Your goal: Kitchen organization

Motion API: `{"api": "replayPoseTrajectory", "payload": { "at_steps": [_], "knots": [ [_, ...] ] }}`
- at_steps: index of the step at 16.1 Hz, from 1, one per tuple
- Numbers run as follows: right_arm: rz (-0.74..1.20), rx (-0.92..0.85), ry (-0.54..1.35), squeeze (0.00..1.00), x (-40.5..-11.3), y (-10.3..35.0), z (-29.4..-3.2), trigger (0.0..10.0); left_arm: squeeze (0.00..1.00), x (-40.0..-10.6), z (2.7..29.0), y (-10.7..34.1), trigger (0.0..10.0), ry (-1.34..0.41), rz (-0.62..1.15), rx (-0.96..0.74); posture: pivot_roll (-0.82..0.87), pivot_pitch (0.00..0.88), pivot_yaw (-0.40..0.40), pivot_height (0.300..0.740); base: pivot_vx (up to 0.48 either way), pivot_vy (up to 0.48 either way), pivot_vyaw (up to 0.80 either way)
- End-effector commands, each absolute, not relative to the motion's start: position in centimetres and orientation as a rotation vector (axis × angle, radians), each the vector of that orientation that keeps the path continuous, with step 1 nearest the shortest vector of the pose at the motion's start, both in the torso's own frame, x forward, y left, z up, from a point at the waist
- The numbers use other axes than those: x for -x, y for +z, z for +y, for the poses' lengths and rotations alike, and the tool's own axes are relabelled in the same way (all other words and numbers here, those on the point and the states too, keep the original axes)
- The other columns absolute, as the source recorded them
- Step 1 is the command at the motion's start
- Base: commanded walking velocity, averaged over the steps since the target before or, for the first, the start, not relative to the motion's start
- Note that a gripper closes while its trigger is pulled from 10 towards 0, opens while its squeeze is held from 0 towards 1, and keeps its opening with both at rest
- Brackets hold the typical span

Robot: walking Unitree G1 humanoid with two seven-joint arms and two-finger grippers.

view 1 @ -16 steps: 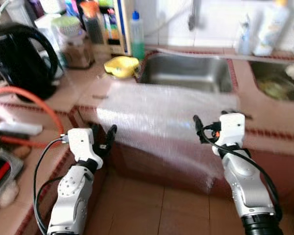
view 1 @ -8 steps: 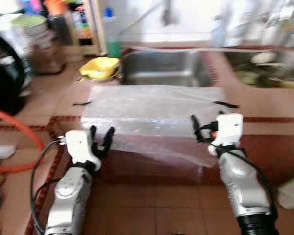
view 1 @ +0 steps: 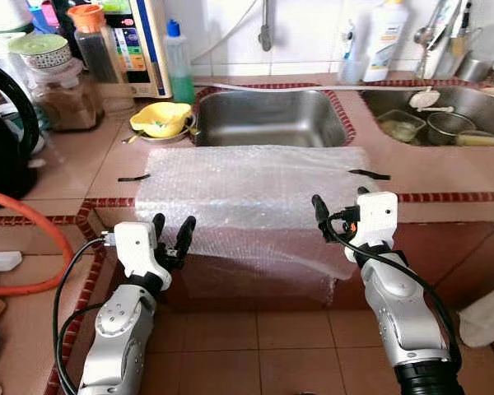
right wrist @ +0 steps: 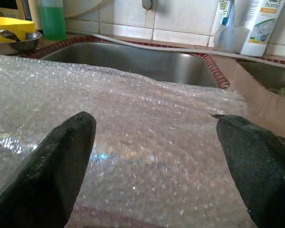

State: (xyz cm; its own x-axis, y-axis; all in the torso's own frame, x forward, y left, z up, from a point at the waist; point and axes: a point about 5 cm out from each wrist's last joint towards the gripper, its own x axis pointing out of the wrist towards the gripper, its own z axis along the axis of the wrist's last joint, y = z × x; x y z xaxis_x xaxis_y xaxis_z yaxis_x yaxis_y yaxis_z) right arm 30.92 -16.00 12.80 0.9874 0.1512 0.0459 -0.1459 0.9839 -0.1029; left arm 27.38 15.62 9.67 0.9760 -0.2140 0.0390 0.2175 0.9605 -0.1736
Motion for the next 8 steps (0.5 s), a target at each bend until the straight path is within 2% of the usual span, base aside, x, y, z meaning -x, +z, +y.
{"api": "replayPoseTrajectory", "payload": {
  "at_steps": [1, 8],
  "knots": [
    [-0.069, 0.103, 0.145, 0.0, -30.83, 13.16, -16.08, 10.0, 0.0, -27.42, 15.84, 10.39, 10.0, -0.221, -0.048, 0.16, -0.16, 0.092, 0.056, 0.74, 0.326, 0.0, 0.0],
    [-0.09, 0.1, 0.125, 0.0, -30.77, 13.5, -16.32, 10.0, 0.0, -27.4, 15.79, 11.22, 10.0, -0.233, -0.073, 0.156, -0.15, 0.089, 0.055, 0.74, 0.339, 0.0, 0.0]
  ]
}}
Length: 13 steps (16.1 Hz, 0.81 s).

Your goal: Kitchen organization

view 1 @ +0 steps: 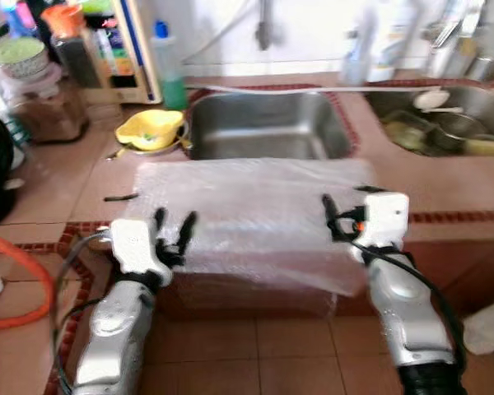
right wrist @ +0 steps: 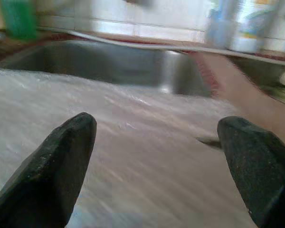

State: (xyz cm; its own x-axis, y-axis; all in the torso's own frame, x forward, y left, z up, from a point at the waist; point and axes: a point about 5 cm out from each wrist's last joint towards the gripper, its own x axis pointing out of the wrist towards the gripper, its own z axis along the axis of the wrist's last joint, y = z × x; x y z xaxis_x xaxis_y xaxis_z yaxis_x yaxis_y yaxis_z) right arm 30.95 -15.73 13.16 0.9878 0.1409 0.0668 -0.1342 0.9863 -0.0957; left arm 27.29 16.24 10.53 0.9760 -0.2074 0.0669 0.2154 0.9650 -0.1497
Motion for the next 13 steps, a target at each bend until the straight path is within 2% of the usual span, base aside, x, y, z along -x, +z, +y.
{"api": "replayPoseTrajectory", "payload": {
  "at_steps": [1, 8, 13],
  "knots": [
    [-0.091, 0.1, 0.126, 0.0, -30.78, 13.51, -16.3, 10.0, 0.0, -27.44, 15.83, 11.29, 10.0, -0.232, -0.074, 0.156, -0.15, 0.088, 0.055, 0.74, 0.337, 0.0, 0.0],
    [-0.092, 0.106, 0.139, 0.0, -30.68, 13.51, -15.98, 10.0, 0.0, -26.95, 15.8, 10.94, 10.0, -0.226, -0.057, 0.166, -0.15, 0.094, 0.051, 0.74, 0.298, 0.0, 0.0],
    [-0.088, 0.107, 0.14, 0.0, -30.65, 13.43, -15.94, 10.0, 0.0, -26.97, 15.77, 10.62, 10.0, -0.202, -0.028, 0.145, -0.15, 0.096, 0.056, 0.74, 0.0, 0.0, 0.0]
  ]
}}
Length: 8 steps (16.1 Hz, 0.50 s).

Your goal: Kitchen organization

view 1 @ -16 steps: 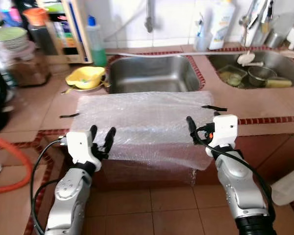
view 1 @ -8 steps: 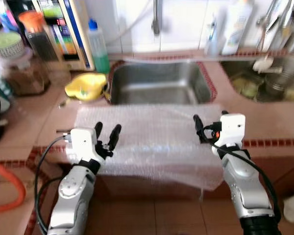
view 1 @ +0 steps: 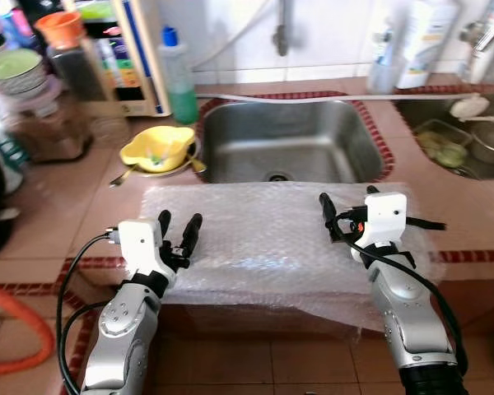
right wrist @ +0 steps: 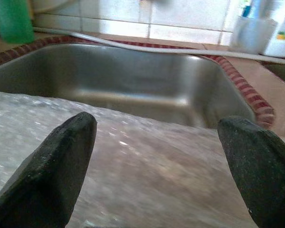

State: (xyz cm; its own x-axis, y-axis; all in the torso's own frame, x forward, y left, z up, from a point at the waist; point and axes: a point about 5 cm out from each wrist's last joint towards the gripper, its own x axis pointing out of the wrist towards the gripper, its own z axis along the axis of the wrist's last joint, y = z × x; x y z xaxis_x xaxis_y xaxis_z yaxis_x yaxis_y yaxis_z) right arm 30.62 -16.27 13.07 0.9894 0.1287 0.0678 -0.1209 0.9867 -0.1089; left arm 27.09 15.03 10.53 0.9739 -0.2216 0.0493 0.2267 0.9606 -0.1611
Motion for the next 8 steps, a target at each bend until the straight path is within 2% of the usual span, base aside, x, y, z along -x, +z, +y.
{"api": "replayPoseTrajectory", "payload": {
  "at_steps": [1, 2, 8],
  "knots": [
    [-0.087, 0.107, 0.139, 0.0, -30.61, 13.39, -15.95, 10.0, 0.0, -26.96, 15.82, 10.64, 10.0, -0.195, -0.026, 0.139, -0.15, 0.099, 0.057, 0.74, 0.0, 0.0, 0.0],
    [-0.085, 0.106, 0.14, 0.0, -30.57, 13.34, -15.94, 10.0, 0.0, -27.01, 15.86, 10.65, 10.0, -0.189, -0.021, 0.142, -0.15, 0.1, 0.059, 0.74, 0.0, 0.0, 0.0],
    [-0.079, 0.105, 0.138, 0.0, -30.57, 13.2, -15.95, 10.0, 0.0, -27.07, 15.81, 10.67, 10.0, -0.186, -0.017, 0.13, -0.15, 0.104, 0.061, 0.74, 0.0, -0.424, 0.0]
  ]
}}
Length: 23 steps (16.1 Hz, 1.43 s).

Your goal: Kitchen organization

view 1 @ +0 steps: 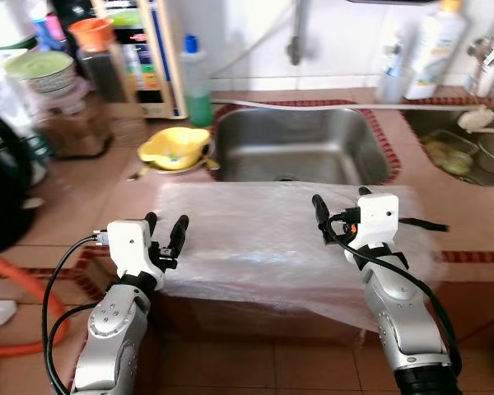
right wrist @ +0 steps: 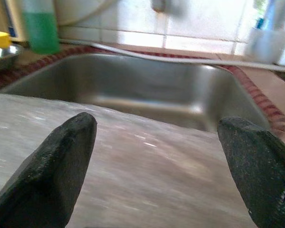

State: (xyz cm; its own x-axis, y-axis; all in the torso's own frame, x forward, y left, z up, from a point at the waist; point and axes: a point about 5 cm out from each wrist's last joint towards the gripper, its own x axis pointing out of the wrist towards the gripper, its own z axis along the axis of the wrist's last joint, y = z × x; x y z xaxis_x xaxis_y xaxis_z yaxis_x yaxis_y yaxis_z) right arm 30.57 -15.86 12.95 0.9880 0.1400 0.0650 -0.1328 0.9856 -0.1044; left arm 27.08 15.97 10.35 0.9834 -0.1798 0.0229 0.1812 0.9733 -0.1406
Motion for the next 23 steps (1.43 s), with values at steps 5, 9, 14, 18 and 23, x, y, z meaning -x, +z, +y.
{"api": "replayPoseTrajectory", "payload": {
  "at_steps": [5, 9, 14, 18, 23],
  "knots": [
    [-0.079, 0.105, 0.138, 0.0, -30.6, 13.2, -15.9, 10.0, 0.0, -27.1, 15.8, 10.7, 10.0, -0.185, -0.016, 0.13, -0.15, 0.104, 0.062, 0.74, 0.0, -0.412, 0.0],
    [-0.08, 0.11, 0.136, 0.0, -30.6, 13.3, -16.0, 10.0, 0.0, -27.2, 15.7, 10.7, 10.0, -0.186, -0.018, 0.128, -0.16, 0.103, 0.06, 0.74, 0.0, -0.338, 0.0],
    [-0.091, 0.113, 0.13, 0.0, -30.6, 13.5, -16.2, 10.0, 0.0, -27.5, 16.4, 11.4, 10.0, -0.161, -0.067, 0.17, -0.16, 0.104, 0.059, 0.74, 0.0, -0.052, 0.0],
    [-0.109, 0.122, 0.128, 0.0, -30.7, 13.9, -16.2, 10.0, 0.0, -27.8, 16.4, 12.3, 10.0, -0.186, -0.1, 0.17, -0.16, 0.098, 0.056, 0.74, 0.0, 0.0, 0.0],
    [-0.158, 0.141, 0.122, 0.0, -30.7, 15.1, -16.3, 10.0, 0.0, -27.8, 16.1, 13.2, 10.0, -0.231, -0.133, 0.219, -0.17, 0.095, 0.055, 0.74, 0.0, 0.0, 0.0]
  ]
}}
